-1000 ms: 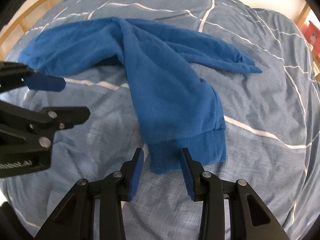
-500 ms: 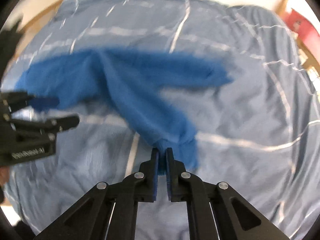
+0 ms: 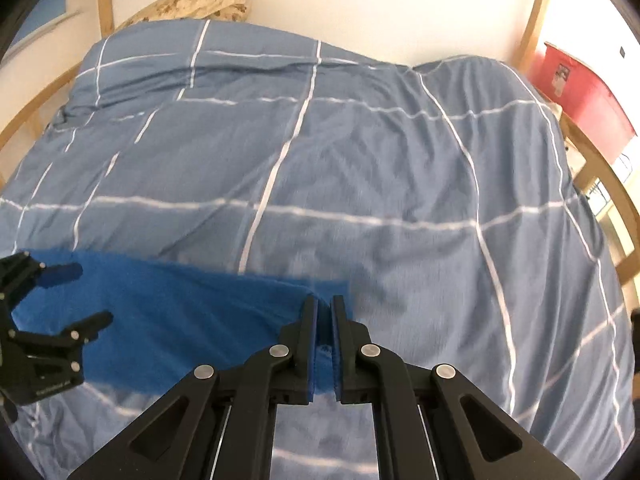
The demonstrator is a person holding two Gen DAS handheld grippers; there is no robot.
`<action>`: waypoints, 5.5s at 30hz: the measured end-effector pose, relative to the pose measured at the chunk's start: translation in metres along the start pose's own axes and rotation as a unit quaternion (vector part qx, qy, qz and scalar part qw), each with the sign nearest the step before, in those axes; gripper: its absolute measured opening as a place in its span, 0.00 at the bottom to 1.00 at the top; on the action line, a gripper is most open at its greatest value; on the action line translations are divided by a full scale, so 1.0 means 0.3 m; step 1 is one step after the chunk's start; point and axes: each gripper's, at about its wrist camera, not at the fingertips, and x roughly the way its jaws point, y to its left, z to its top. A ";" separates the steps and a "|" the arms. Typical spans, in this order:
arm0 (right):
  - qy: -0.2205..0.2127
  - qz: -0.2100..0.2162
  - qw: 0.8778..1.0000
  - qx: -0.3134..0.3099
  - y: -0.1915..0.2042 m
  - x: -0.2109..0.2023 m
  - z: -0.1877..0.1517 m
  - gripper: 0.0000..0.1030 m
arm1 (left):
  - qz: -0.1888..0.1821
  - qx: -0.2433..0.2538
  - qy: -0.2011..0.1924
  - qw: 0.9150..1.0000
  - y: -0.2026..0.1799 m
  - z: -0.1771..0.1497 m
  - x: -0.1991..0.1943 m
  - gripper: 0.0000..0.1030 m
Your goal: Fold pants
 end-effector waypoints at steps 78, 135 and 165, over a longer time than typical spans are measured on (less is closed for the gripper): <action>0.049 0.053 0.993 0.097 0.174 -0.059 -0.223 0.23 | 0.038 -0.154 0.074 0.985 0.082 -0.452 -0.346 0.59; 0.124 0.094 0.987 -0.033 1.236 0.021 -0.386 0.34 | -0.028 -0.140 0.117 0.983 0.904 -0.907 -0.167 0.16; 0.183 0.092 0.978 -0.025 1.215 0.027 -0.441 0.32 | 0.055 -0.085 0.175 0.979 0.889 -0.900 -0.175 0.43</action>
